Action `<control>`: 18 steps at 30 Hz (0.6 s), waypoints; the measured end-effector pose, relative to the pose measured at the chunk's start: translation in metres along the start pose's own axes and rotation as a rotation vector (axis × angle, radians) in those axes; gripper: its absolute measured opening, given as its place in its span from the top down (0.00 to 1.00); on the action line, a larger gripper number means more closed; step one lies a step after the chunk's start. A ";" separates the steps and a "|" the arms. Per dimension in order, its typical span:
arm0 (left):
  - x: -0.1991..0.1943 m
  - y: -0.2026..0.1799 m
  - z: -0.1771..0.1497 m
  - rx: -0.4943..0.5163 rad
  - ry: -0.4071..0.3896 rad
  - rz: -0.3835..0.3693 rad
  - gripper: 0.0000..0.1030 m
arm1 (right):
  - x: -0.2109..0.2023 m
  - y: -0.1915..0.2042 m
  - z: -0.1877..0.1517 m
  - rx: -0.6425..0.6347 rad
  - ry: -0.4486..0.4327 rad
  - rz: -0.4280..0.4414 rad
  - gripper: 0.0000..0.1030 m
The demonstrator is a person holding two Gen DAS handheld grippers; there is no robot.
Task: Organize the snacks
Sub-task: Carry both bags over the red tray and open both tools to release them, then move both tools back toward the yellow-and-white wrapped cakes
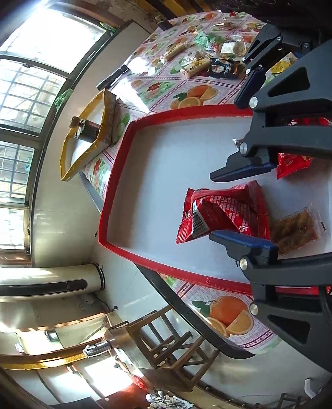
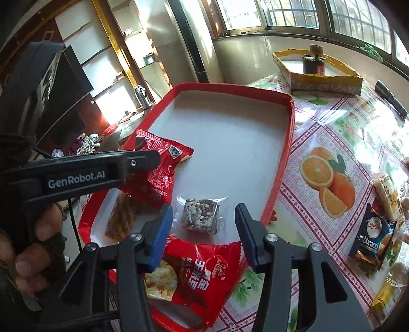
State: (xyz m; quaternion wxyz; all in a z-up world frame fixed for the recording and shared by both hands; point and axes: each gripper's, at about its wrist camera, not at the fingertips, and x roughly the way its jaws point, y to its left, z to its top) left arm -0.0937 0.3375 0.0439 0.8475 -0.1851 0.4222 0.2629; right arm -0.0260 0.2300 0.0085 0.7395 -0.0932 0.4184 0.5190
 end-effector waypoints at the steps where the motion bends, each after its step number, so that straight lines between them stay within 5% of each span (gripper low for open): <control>1: -0.002 -0.003 0.000 0.008 -0.007 0.005 0.62 | -0.006 -0.001 -0.002 0.007 -0.009 -0.002 0.49; 4: -0.008 -0.014 -0.003 0.022 -0.029 0.034 0.62 | -0.030 -0.007 -0.012 0.034 -0.046 -0.010 0.49; 7: -0.015 -0.031 -0.012 0.045 -0.057 0.092 0.50 | -0.054 -0.016 -0.025 0.070 -0.076 -0.027 0.48; 15: -0.026 -0.090 -0.047 0.198 -0.031 0.016 0.48 | -0.111 -0.059 -0.072 0.207 -0.096 -0.145 0.42; 18: -0.030 -0.108 -0.060 0.252 -0.014 -0.004 0.40 | -0.130 -0.070 -0.082 0.237 -0.107 -0.213 0.38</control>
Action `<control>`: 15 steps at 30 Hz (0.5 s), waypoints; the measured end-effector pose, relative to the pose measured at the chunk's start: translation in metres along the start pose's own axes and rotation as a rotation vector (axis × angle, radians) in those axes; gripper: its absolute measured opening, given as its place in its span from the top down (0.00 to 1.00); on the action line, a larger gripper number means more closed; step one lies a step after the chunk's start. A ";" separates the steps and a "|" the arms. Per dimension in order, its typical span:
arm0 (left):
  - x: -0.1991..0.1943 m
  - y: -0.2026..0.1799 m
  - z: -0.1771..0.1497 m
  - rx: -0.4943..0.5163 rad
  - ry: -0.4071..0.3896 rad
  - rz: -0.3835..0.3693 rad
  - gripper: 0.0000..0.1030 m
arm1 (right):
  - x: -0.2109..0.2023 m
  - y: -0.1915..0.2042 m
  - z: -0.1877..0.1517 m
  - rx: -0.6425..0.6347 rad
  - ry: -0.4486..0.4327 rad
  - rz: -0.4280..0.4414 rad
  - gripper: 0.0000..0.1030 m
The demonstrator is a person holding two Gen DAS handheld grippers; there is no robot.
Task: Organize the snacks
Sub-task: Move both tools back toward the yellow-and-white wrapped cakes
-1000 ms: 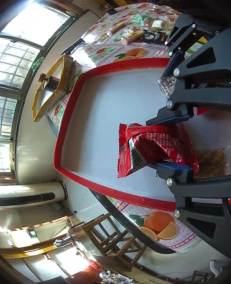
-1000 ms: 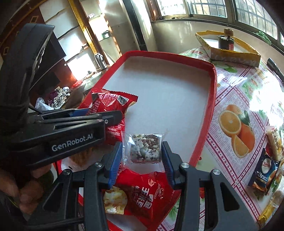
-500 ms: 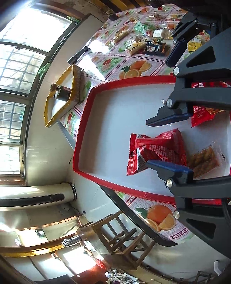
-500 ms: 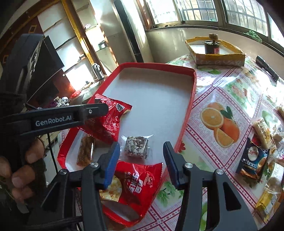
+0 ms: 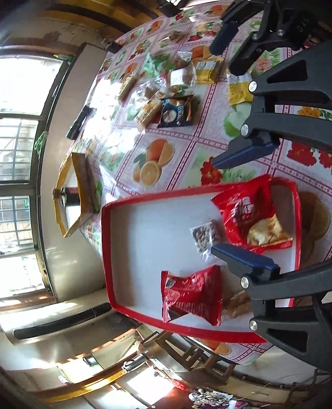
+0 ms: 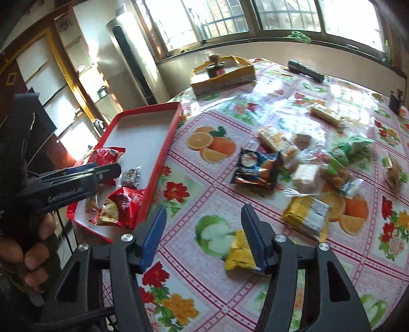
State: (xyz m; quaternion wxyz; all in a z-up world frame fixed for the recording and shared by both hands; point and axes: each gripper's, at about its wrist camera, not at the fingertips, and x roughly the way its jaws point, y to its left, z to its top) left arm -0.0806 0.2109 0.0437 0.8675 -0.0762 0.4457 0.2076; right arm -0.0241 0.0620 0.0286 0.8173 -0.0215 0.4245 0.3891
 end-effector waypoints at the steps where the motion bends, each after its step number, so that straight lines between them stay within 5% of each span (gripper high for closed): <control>1: -0.002 -0.005 -0.003 0.022 0.001 -0.008 0.40 | -0.006 -0.005 -0.002 0.008 -0.009 -0.024 0.37; 4: -0.004 -0.024 -0.011 0.077 0.009 -0.014 0.40 | -0.022 -0.020 -0.009 0.023 -0.023 -0.097 0.28; 15: 0.003 -0.069 -0.033 0.203 0.071 -0.072 0.38 | -0.055 -0.073 -0.040 0.119 -0.018 -0.215 0.27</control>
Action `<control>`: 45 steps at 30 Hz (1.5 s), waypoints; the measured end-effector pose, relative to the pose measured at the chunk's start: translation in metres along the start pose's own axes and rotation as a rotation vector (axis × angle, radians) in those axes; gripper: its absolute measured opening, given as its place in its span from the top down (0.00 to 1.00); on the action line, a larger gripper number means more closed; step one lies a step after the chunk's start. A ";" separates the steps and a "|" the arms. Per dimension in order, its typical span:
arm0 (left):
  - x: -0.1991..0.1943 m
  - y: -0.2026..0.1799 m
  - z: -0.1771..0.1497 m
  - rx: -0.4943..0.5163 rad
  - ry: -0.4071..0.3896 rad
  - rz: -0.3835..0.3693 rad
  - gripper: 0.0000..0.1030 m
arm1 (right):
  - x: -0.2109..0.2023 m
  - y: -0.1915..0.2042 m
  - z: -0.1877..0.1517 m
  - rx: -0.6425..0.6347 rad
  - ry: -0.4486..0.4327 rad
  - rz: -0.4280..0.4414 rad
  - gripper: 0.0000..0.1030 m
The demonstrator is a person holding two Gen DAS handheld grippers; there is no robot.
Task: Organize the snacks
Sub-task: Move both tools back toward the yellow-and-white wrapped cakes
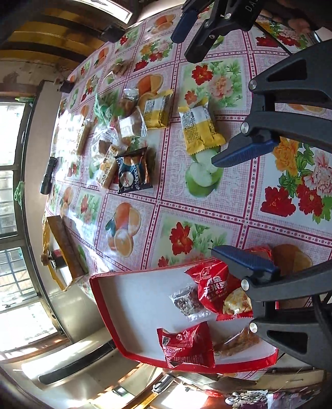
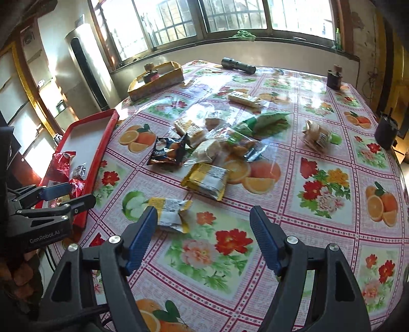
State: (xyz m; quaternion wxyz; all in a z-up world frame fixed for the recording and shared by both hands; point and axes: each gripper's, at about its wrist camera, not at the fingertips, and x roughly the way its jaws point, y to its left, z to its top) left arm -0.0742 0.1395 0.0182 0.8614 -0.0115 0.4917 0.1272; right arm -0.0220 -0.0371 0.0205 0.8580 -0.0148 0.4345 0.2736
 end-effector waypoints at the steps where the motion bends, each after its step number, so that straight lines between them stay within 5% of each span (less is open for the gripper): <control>1: 0.002 0.000 -0.001 0.000 0.007 0.001 0.38 | 0.000 -0.004 -0.002 0.008 0.002 -0.006 0.26; 14: 0.021 -0.010 0.002 0.064 0.078 -0.187 0.38 | 0.011 -0.025 -0.013 0.065 0.040 -0.004 0.24; 19: 0.028 -0.036 0.009 0.244 0.087 -0.334 0.38 | 0.014 -0.033 -0.015 0.082 0.045 0.018 0.24; 29: 0.045 -0.072 0.027 0.506 0.097 -0.473 0.38 | 0.023 -0.041 0.000 0.006 0.041 0.120 0.24; 36: 0.061 -0.083 0.031 0.591 0.141 -0.444 0.38 | 0.045 -0.043 0.021 -0.101 0.092 0.235 0.24; 45: 0.070 -0.081 0.043 0.579 0.177 -0.465 0.42 | 0.088 -0.015 0.049 -0.339 0.154 0.318 0.24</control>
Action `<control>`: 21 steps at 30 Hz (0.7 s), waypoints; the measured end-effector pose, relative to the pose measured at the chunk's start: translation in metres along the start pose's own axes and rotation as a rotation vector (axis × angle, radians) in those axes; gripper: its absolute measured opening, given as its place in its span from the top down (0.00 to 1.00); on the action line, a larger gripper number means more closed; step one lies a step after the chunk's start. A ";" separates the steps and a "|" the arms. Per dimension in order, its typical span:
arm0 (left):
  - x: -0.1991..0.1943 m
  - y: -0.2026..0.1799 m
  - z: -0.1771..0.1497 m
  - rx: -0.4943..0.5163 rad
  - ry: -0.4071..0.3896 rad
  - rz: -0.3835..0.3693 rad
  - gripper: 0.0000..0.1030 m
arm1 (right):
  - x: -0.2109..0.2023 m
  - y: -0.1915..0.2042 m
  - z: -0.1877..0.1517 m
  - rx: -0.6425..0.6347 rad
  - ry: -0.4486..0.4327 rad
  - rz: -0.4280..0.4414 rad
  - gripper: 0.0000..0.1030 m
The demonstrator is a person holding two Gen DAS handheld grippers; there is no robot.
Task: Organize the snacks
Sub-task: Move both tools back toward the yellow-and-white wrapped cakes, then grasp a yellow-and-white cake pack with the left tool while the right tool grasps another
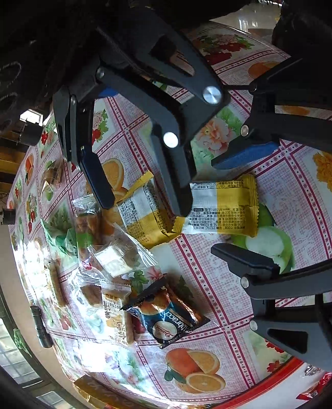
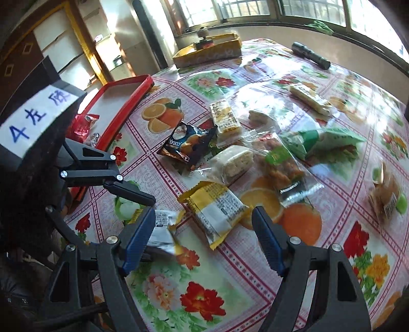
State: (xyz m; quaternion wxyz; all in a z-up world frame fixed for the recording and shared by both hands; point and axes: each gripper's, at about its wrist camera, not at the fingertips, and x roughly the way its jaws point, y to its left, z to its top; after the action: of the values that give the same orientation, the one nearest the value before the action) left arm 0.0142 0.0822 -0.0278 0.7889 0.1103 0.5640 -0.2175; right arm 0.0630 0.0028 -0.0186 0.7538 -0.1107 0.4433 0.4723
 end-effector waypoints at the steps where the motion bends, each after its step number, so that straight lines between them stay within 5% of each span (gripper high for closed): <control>1: 0.002 0.000 0.002 0.002 0.008 -0.011 0.42 | 0.004 0.001 0.003 -0.027 0.008 0.001 0.24; 5: 0.006 -0.003 0.007 0.015 0.000 -0.009 0.42 | 0.020 0.002 0.012 -0.092 0.044 -0.006 0.26; 14: 0.001 0.000 -0.004 -0.060 -0.056 0.008 0.59 | 0.022 0.000 0.004 -0.061 0.064 -0.066 0.61; 21: -0.009 -0.001 -0.015 -0.129 -0.088 0.026 0.60 | -0.007 -0.012 -0.023 0.129 -0.005 -0.118 0.61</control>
State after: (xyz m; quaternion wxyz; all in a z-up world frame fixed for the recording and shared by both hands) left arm -0.0010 0.0893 -0.0241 0.8211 0.0569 0.5402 -0.1752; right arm 0.0584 -0.0216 -0.0301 0.7871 -0.0867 0.4636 0.3975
